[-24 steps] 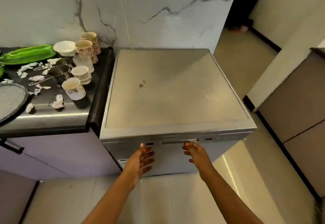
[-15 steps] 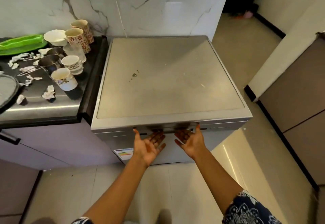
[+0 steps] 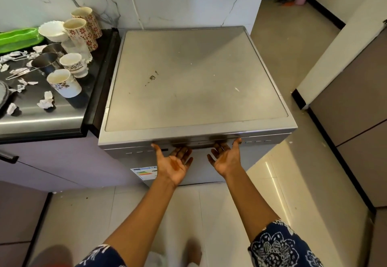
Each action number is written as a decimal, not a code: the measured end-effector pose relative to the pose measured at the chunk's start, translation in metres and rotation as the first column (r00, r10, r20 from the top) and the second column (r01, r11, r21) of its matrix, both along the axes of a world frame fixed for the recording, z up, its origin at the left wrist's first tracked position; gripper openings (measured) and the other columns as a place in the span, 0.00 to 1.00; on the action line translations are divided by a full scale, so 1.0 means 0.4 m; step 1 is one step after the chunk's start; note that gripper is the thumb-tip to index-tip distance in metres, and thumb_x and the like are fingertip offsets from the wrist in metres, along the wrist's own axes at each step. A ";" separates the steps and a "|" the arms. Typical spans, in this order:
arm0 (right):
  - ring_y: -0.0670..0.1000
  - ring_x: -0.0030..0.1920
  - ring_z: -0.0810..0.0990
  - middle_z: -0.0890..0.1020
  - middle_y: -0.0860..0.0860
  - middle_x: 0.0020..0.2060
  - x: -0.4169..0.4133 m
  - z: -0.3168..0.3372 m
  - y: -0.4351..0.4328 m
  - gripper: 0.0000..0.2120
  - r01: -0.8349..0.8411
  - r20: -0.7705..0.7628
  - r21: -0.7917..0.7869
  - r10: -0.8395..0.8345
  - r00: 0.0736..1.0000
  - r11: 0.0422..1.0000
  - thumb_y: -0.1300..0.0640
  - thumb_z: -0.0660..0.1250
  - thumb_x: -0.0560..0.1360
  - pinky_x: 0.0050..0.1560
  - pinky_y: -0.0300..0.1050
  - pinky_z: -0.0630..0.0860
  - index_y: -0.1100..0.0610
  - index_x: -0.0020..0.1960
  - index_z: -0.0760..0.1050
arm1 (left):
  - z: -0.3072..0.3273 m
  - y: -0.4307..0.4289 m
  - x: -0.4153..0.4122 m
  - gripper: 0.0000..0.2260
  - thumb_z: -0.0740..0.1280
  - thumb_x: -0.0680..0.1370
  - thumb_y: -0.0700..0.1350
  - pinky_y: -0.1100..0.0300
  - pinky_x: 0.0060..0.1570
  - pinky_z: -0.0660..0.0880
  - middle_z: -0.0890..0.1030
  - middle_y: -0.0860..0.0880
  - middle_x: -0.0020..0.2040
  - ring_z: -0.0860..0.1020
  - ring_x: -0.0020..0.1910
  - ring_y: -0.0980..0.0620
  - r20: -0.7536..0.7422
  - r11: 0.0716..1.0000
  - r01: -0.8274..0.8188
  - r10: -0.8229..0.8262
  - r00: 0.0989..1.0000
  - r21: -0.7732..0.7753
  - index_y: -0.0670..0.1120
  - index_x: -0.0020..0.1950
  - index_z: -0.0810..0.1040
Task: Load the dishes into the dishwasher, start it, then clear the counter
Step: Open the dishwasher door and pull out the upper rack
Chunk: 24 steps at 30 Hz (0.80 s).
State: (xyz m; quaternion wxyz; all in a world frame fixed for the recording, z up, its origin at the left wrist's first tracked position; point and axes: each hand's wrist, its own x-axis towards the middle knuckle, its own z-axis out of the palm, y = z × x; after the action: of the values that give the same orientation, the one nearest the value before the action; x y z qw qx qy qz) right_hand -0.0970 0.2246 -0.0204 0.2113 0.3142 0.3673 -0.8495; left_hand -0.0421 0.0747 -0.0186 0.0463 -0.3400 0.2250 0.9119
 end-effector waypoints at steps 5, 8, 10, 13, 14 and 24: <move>0.54 0.48 0.73 0.78 0.54 0.47 -0.008 -0.017 0.009 0.36 -0.043 0.004 0.044 0.043 0.999 0.998 0.29 0.48 0.74 0.52 0.50 0.68 0.56 0.65 0.71 | -0.013 -0.011 -0.010 0.43 0.47 0.67 0.78 0.48 0.66 0.64 0.78 0.42 0.59 0.74 0.58 0.44 0.061 0.999 0.032 -0.030 0.998 -0.032 0.45 0.61 0.72; 0.54 0.50 0.74 0.78 0.55 0.49 -0.025 -0.026 0.012 0.36 -0.055 0.015 0.063 0.054 0.998 0.997 0.29 0.46 0.73 0.55 0.52 0.68 0.55 0.62 0.72 | -0.020 -0.008 -0.017 0.44 0.48 0.67 0.78 0.47 0.64 0.66 0.78 0.41 0.60 0.75 0.60 0.43 0.082 1.000 0.006 -0.007 0.997 0.009 0.44 0.63 0.72; 0.55 0.53 0.76 0.79 0.56 0.50 -0.030 -0.029 0.012 0.37 -0.038 0.004 0.034 0.038 0.999 0.999 0.29 0.47 0.73 0.58 0.53 0.69 0.57 0.62 0.72 | -0.016 -0.010 -0.024 0.44 0.52 0.67 0.77 0.44 0.67 0.65 0.77 0.39 0.62 0.74 0.63 0.41 0.040 0.993 -0.047 0.043 0.998 0.107 0.41 0.63 0.72; 0.57 0.60 0.76 0.78 0.59 0.58 -0.032 -0.028 0.006 0.40 0.010 0.020 -0.085 -0.009 1.000 0.996 0.27 0.50 0.71 0.61 0.55 0.70 0.57 0.66 0.71 | -0.005 -0.005 -0.042 0.44 0.55 0.67 0.76 0.40 0.68 0.64 0.76 0.35 0.62 0.72 0.64 0.36 0.006 0.960 -0.140 0.142 0.990 0.241 0.39 0.62 0.72; 0.58 0.60 0.76 0.78 0.60 0.59 -0.034 -0.025 0.003 0.41 0.024 0.027 -0.123 -0.021 0.999 0.992 0.26 0.51 0.70 0.61 0.55 0.70 0.57 0.66 0.71 | -0.004 -0.001 -0.049 0.45 0.56 0.66 0.77 0.39 0.68 0.64 0.76 0.35 0.62 0.73 0.63 0.36 0.004 0.957 -0.153 0.157 0.988 0.248 0.39 0.63 0.71; 0.60 0.61 0.75 0.75 0.61 0.63 0.073 -0.033 0.022 0.36 -0.035 0.062 -0.070 0.039 0.997 0.997 0.29 0.50 0.73 0.61 0.58 0.72 0.53 0.70 0.65 | -0.005 0.046 0.049 0.40 0.53 0.69 0.75 0.41 0.62 0.71 0.75 0.37 0.64 0.74 0.63 0.37 0.114 0.990 -0.040 0.025 0.993 0.133 0.46 0.68 0.70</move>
State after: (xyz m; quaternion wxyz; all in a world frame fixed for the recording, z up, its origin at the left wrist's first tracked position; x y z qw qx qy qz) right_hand -0.0677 0.2334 -0.0334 0.2492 0.3265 0.3368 -0.8473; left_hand -0.0226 0.0933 -0.0208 0.0668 -0.3905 0.1541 0.9052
